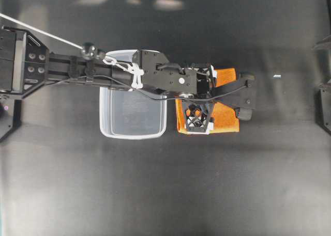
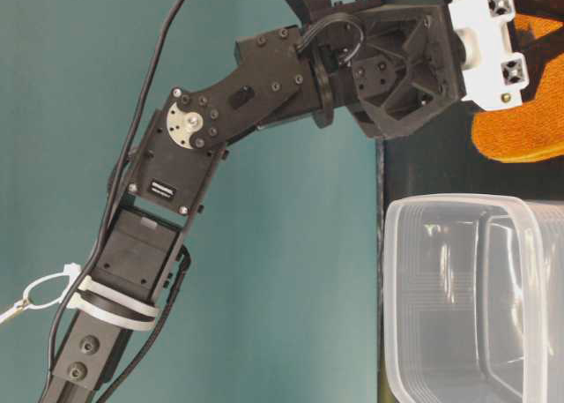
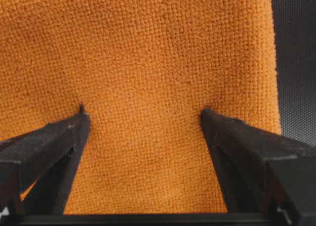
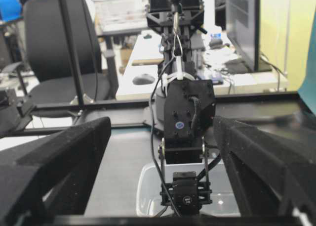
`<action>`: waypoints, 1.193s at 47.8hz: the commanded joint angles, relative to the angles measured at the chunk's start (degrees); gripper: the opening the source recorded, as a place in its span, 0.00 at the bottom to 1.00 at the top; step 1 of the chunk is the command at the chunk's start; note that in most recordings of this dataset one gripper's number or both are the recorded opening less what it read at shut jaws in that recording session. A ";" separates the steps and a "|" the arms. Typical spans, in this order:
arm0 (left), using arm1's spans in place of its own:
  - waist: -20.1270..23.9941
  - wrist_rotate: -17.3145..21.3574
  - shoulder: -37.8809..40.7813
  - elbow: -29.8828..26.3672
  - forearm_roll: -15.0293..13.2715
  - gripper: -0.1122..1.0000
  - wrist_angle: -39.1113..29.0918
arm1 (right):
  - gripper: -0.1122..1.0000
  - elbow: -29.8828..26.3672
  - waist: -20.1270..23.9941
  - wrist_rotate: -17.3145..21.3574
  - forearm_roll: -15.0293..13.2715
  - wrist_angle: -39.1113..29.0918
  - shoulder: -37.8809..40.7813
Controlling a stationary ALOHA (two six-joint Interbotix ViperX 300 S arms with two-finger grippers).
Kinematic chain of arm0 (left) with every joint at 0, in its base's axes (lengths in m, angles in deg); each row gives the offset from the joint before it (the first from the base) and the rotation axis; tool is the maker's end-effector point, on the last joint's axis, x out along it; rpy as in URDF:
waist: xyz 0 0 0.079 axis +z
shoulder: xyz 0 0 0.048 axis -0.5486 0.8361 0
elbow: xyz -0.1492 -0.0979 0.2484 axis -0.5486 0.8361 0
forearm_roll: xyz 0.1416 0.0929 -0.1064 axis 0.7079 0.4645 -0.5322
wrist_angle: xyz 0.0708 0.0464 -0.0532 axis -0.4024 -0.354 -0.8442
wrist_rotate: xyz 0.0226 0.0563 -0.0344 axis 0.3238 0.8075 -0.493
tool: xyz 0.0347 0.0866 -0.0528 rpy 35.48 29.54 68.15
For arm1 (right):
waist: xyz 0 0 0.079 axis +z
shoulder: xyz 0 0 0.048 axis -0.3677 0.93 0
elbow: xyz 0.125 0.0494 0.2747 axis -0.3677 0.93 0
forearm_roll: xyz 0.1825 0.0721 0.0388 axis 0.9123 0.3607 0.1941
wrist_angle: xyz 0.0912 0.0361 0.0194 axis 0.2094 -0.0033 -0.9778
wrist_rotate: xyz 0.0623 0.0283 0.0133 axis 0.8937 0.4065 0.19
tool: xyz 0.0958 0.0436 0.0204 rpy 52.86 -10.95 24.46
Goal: Place the orange towel into the container with the left arm.
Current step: 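Close the left gripper to pinch the orange towel, then lift the towel and swing the left gripper left over the container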
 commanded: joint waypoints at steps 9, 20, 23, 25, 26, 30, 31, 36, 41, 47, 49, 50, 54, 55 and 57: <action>-0.62 -0.26 -0.18 0.00 0.18 0.70 -0.62 | 0.83 -1.05 0.18 0.09 0.18 0.53 0.88; -1.05 0.09 -0.97 -0.62 0.18 0.17 -2.02 | 0.83 -0.97 0.18 0.00 0.18 0.53 0.79; -1.05 0.09 -1.85 -1.23 0.18 0.15 -2.11 | 0.83 -1.05 0.18 0.00 0.18 0.53 0.79; -1.05 0.09 -2.55 -1.85 0.18 0.15 -2.29 | 0.82 -1.05 0.18 0.00 0.18 0.53 0.79; -1.05 0.09 -3.08 -2.20 0.18 0.15 -2.46 | 0.82 -0.97 0.09 0.00 0.18 0.53 0.79; -1.23 0.00 -5.54 -3.69 0.18 0.15 -4.04 | 0.82 -0.97 0.09 0.00 0.18 0.53 0.79; -1.32 -0.09 -6.33 -4.04 0.18 0.15 -4.57 | 0.82 -0.88 0.18 0.00 0.18 0.53 0.79; -1.67 -0.09 -10.90 -5.71 0.18 0.15 -7.47 | 0.82 -0.88 0.09 0.00 0.18 0.53 0.79; -1.85 0.09 -16.61 -6.15 0.18 0.15 -10.46 | 0.82 -0.88 0.09 0.00 0.18 0.53 0.79; -1.58 0.09 -23.73 -3.69 0.18 0.15 -15.64 | 0.82 -0.88 0.18 0.00 0.18 0.53 0.79; -1.49 0.09 -25.66 -2.20 0.18 0.15 -17.49 | 0.82 -0.97 0.18 0.09 0.18 0.53 0.79; -1.41 0.09 -26.72 -1.23 0.26 0.15 -18.28 | 0.82 -0.97 0.18 0.00 0.18 0.53 0.79; -1.32 0.00 -30.23 3.25 0.18 0.15 -20.74 | 0.82 -0.97 0.18 0.00 0.18 0.53 0.70; -1.32 0.00 -31.03 4.66 0.18 0.15 -20.92 | 0.82 -0.97 0.09 0.09 0.18 0.53 0.70; -1.23 -0.09 -32.61 7.38 0.18 0.15 -20.92 | 0.82 -0.88 0.18 0.09 0.18 0.53 0.70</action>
